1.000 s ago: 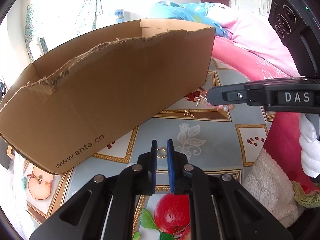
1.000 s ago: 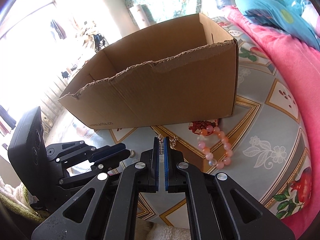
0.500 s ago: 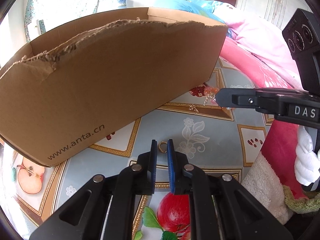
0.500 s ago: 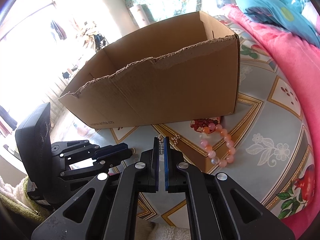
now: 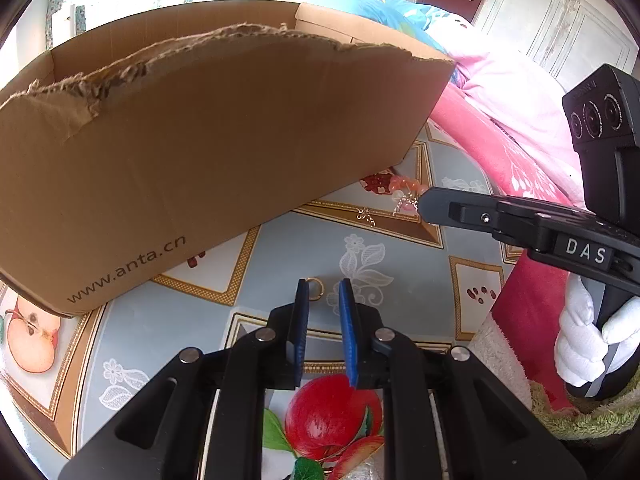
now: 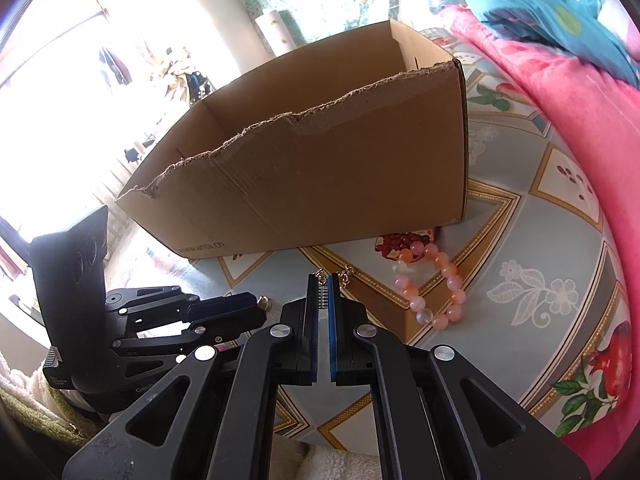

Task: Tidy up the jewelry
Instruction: 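Lift the gold ring and earring and hold them above the tablecloth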

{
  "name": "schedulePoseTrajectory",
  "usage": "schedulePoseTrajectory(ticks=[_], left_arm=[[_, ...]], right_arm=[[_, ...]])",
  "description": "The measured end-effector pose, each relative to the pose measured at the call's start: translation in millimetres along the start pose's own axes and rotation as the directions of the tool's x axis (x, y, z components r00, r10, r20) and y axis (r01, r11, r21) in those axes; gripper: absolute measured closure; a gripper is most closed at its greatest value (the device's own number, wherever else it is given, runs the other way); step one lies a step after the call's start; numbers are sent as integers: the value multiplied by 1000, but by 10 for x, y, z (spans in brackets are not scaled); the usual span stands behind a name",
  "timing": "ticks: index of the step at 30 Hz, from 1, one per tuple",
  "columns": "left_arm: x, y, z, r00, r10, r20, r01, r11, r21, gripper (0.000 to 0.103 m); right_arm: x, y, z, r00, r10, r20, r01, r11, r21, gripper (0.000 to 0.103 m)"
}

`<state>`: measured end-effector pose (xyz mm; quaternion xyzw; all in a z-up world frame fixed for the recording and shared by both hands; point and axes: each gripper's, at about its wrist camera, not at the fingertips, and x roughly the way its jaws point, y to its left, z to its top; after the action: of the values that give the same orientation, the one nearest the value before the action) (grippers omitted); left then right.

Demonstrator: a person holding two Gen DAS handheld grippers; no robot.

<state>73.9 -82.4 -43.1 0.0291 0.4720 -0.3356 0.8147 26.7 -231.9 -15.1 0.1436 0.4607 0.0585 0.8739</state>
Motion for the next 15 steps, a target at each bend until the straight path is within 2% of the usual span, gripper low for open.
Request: schedulePoseTrajectory(ticks=[4,9,15], left_arm=[[-2,-30,-11,1000,11,1,-11,1000,17,88],[-3,-128,-12,996,86,29,-88,992,89,88],[58,-211,1,991,131,34,-135,979,150,88]], right_arm=[[5,-2,-6,1000,-1,-1,1,1000,3,100],[13,6,-1,1000,-1,0,1,1000,2,100],[28,17,5,1000,2,-2,-2,1000,-3,100]])
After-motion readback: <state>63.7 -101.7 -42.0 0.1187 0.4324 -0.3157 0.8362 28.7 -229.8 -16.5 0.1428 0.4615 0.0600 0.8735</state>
